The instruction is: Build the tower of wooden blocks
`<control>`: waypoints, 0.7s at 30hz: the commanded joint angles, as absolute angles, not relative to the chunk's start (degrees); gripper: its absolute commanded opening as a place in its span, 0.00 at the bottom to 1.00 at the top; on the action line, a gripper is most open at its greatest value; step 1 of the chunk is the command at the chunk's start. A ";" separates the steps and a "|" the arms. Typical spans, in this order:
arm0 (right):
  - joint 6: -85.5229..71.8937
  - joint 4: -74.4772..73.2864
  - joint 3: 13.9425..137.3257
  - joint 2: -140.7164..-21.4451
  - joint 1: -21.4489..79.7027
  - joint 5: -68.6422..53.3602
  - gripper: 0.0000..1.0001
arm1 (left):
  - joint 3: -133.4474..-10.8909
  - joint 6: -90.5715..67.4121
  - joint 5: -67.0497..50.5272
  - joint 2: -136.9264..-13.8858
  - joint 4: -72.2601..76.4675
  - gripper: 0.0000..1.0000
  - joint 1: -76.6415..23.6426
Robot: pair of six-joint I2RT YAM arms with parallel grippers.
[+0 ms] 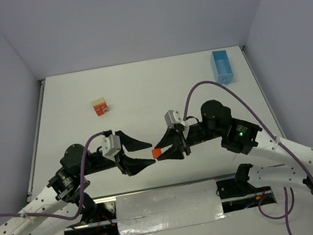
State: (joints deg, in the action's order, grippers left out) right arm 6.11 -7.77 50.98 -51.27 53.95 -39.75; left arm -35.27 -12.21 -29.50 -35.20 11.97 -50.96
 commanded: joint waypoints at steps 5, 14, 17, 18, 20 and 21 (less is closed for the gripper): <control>7.56 -7.47 53.17 -52.29 53.61 -43.16 0.00 | -38.32 -11.51 -31.90 -35.86 14.77 0.56 -51.33; 7.65 -6.60 52.38 -51.15 53.61 -40.43 0.00 | -37.71 -11.43 -32.08 -34.63 14.59 0.39 -51.33; 7.47 -6.33 52.29 -50.28 53.70 -39.38 0.00 | -37.71 -11.43 -32.43 -35.15 14.59 0.47 -51.33; 7.56 -6.50 52.38 -50.19 53.70 -39.38 0.00 | -37.62 -11.43 -32.43 -35.24 14.59 0.47 -51.33; 7.47 -6.59 52.47 -50.18 53.70 -39.64 0.00 | -37.79 -11.43 -32.52 -35.59 14.50 0.53 -51.33; 7.56 -6.77 52.82 -50.36 53.70 -39.99 0.00 | -37.88 -11.34 -32.61 -35.68 14.50 0.56 -51.33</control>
State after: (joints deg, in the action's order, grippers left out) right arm 7.16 -8.21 51.07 -51.48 53.95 -40.10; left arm -35.64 -12.05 -31.14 -35.53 11.99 -50.96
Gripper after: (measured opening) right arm 0.420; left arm 0.540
